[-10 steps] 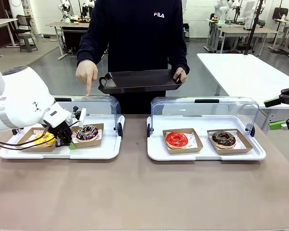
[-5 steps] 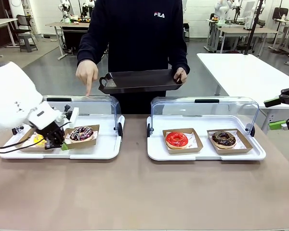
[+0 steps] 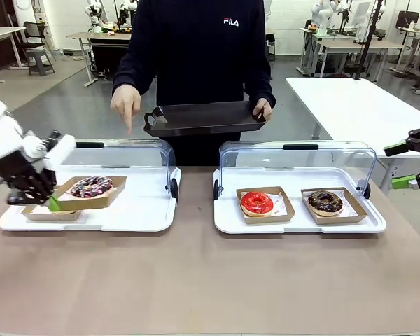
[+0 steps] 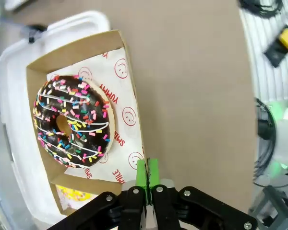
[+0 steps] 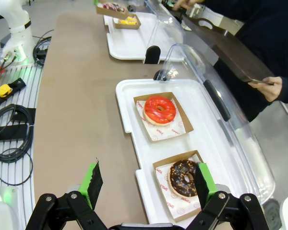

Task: Provide the desired donut to the person.
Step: Pick up and lift the Paper togo box containing the Donut pointed at by the person, then place the picked Paper togo box onto the Handle tray extended by the person.

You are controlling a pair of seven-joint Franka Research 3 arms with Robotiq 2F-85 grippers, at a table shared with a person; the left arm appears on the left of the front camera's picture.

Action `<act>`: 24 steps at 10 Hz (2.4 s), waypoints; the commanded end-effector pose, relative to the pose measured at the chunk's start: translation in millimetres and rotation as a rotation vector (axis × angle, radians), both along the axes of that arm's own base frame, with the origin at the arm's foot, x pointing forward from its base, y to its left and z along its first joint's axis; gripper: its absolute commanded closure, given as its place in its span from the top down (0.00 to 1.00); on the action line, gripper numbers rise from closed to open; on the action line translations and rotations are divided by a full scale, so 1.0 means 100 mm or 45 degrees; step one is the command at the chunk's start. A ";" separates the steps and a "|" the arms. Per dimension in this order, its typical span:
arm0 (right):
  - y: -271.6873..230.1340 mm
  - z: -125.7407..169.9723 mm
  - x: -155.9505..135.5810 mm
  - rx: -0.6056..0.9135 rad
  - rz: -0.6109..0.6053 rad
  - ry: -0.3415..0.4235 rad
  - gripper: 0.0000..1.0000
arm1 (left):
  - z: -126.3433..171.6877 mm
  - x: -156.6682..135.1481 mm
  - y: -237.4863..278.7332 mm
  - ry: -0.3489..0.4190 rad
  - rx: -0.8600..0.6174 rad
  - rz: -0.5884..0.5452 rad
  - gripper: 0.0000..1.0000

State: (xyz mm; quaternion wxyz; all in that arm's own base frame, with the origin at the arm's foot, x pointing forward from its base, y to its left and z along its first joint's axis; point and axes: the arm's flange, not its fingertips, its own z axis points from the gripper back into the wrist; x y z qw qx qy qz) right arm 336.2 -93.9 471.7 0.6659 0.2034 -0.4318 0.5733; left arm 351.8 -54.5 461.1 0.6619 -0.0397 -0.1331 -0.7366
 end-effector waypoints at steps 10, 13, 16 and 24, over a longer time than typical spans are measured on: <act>0.01 0.00 0.02 0.033 0.003 -0.015 1.00 | 0.96 -0.57 0.21 -0.308 -0.121 -0.035 0.00; 0.01 0.00 0.02 0.033 0.003 -0.015 1.00 | 0.96 -0.57 0.21 -0.308 -0.121 -0.035 0.00; 0.01 0.00 0.02 0.033 0.003 -0.015 1.00 | 0.96 -0.57 0.21 -0.308 -0.121 -0.035 0.00; 0.01 0.00 0.02 0.033 0.003 -0.015 1.00 | 0.96 -0.57 0.21 -0.308 -0.121 -0.035 0.00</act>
